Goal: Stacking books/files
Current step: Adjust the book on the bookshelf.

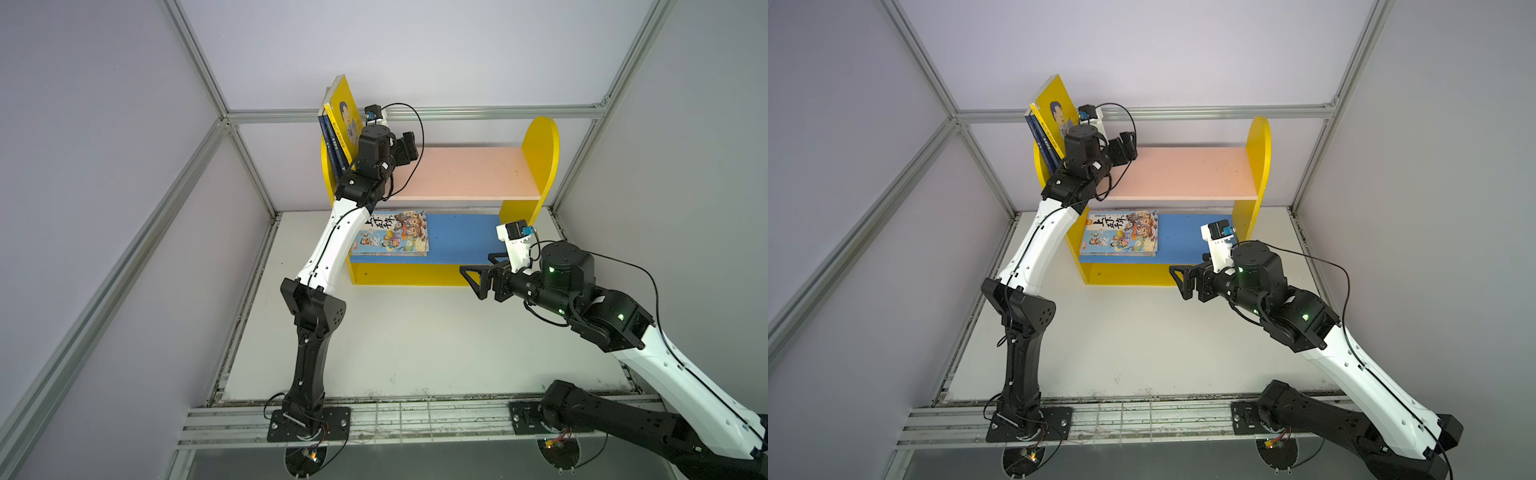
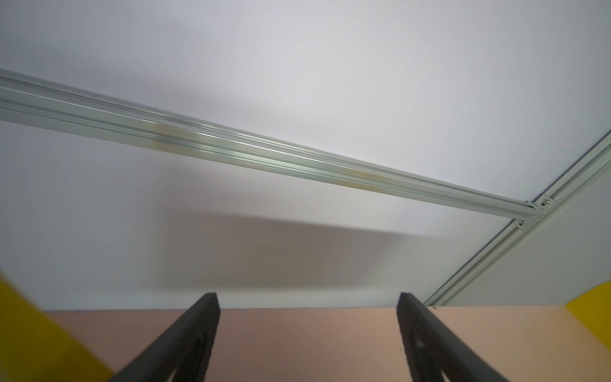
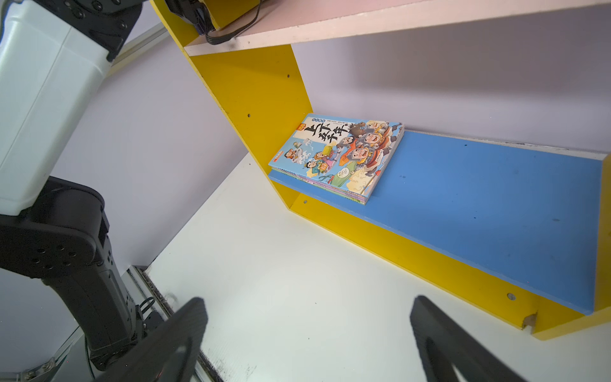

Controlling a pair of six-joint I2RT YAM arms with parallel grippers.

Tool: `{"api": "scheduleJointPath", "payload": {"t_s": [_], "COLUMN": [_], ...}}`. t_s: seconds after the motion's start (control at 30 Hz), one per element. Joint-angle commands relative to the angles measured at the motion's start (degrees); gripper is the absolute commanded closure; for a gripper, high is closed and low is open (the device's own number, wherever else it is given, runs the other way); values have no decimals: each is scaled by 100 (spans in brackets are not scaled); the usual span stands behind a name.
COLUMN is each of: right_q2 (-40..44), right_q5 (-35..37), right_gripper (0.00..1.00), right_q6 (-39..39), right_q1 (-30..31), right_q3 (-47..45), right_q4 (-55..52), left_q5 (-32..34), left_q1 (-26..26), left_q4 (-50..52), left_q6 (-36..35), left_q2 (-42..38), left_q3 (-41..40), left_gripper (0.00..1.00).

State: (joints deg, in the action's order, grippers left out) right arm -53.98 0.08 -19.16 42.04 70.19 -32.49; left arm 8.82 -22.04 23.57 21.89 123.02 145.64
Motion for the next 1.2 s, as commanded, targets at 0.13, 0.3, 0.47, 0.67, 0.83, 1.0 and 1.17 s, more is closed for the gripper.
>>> {"api": "scheduleJointPath", "payload": {"t_s": [0.13, 0.3, 0.47, 0.67, 0.83, 1.0, 1.17], "right_q2": [35, 67, 168, 223, 232, 238, 225], "right_q5": [8, -25, 14, 50, 62, 65, 46], "right_gripper": [0, 0, 0, 0, 0, 0, 0], "right_q6": [-62, -122, -140, -136, -141, -147, -158], "right_q1": [6, 6, 6, 6, 2, 5, 6], "right_q3": [-71, -107, -186, -205, -252, -268, -253], "right_q4": [28, 43, 49, 23, 39, 49, 50], "left_q5": [159, 394, 607, 739, 845, 853, 733], "left_q1": [-106, -126, -134, -129, -124, -94, -79], "left_q4": [359, 332, 307, 297, 297, 297, 297], "left_q6": [13, -159, -457, -716, -927, -1011, -970], "left_q2": [-522, -632, -591, -571, -596, -682, -774], "left_q3": [-665, -928, -919, -908, -916, -958, -1003], "left_gripper": [11, 11, 11, 10, 9, 8, 7]}}
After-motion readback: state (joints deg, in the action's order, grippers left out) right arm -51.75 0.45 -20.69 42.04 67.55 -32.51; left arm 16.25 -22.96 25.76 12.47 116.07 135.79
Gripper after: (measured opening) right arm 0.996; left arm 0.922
